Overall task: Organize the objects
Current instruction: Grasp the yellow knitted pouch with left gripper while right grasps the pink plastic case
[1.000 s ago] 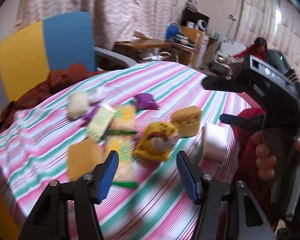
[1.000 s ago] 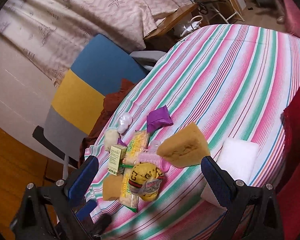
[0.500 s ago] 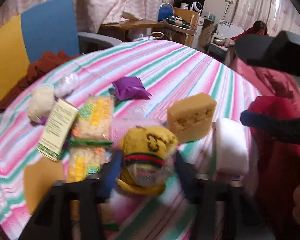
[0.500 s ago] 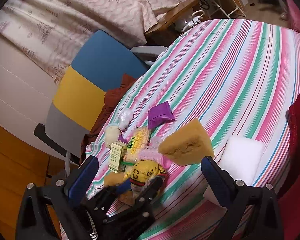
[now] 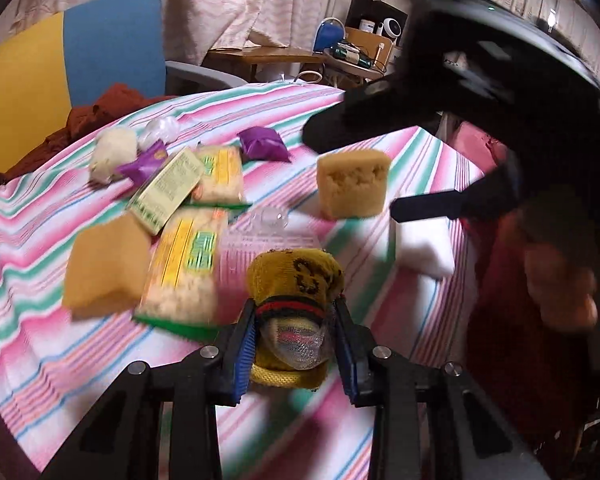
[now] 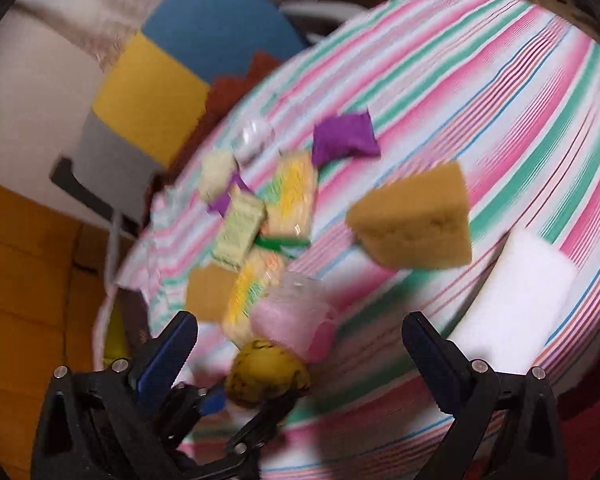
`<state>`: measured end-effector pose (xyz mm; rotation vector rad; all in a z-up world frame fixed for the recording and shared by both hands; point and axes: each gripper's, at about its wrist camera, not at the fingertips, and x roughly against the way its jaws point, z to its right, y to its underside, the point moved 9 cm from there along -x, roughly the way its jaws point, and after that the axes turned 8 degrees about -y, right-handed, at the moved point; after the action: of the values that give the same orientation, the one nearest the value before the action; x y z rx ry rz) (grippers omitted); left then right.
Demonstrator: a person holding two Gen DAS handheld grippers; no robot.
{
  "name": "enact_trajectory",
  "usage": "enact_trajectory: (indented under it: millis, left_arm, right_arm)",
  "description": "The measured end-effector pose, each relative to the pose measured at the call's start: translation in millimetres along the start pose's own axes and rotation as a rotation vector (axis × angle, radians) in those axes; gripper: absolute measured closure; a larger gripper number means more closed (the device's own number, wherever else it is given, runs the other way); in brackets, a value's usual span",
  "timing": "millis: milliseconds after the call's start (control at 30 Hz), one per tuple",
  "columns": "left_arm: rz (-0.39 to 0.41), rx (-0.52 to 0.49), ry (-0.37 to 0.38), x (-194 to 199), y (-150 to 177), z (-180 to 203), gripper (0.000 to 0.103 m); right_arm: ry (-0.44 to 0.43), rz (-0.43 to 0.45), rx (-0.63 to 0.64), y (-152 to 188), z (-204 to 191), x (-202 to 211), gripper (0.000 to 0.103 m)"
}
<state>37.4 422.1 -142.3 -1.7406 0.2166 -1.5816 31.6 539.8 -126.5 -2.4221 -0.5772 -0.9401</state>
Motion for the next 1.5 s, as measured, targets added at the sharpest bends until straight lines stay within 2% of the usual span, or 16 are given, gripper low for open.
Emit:
enact_trajectory:
  millis: [100, 300, 433, 633, 700, 733, 767, 1000, 1067, 1167, 1333, 1433, 1500]
  left_arm:
    - [0.015, -0.003, -0.008, 11.0, 11.9, -4.2, 0.068]
    - [0.036, -0.015, -0.027, 19.2, 24.4, -7.1, 0.068]
    - [0.048, -0.006, -0.025, 21.3, 29.8, -8.6, 0.068]
    - [0.055, 0.007, -0.023, 23.2, 32.5, -10.5, 0.068]
    - [0.057, 0.0, -0.031, 23.9, 35.4, -10.8, 0.068]
    - [0.056, -0.004, -0.036, 24.2, 36.5, -10.9, 0.068]
    - [0.054, -0.003, -0.037, 24.4, 37.3, -11.4, 0.068]
    - [0.035, 0.02, -0.038, 31.0, 48.1, -19.1, 0.07]
    - [0.022, 0.026, -0.043, 32.4, 54.4, -20.6, 0.07]
    - [0.005, 0.056, -0.04, 34.6, 62.3, -27.5, 0.07]
    - [0.004, 0.079, -0.053, 36.6, 64.0, -34.6, 0.07]
    - [0.007, 0.076, -0.056, 38.1, 63.2, -34.6, 0.071]
    - [0.012, 0.081, -0.055, 41.0, 63.0, -35.0, 0.072]
  right_arm:
    - [0.051, -0.054, 0.013, 7.5, -3.2, -12.0, 0.0]
    - [0.047, -0.151, 0.023, 37.5, -24.0, -48.0, 0.0]
    - [0.074, -0.201, 0.009, 51.9, -21.0, -68.5, 0.012]
    - [0.104, -0.19, 0.037, 49.9, -19.9, -77.5, 0.013]
    - [0.132, -0.187, 0.087, 49.1, -23.4, -79.2, 0.022]
    - [0.149, -0.182, 0.12, 48.9, -24.7, -79.6, 0.031]
    - [0.143, -0.177, 0.133, 48.4, -27.2, -79.2, 0.033]
    - [0.104, -0.136, 0.087, 40.3, -22.9, -69.8, 0.033]
    - [0.117, -0.127, 0.081, 37.8, -20.4, -68.3, 0.033]
    - [0.19, -0.139, 0.137, 38.3, -19.3, -71.2, 0.033]
    - [0.232, -0.174, 0.194, 43.7, -22.9, -78.3, 0.033]
    - [0.261, -0.15, 0.209, 41.2, -22.8, -75.1, 0.041]
    - [0.261, -0.144, 0.203, 39.6, -21.4, -72.8, 0.042]
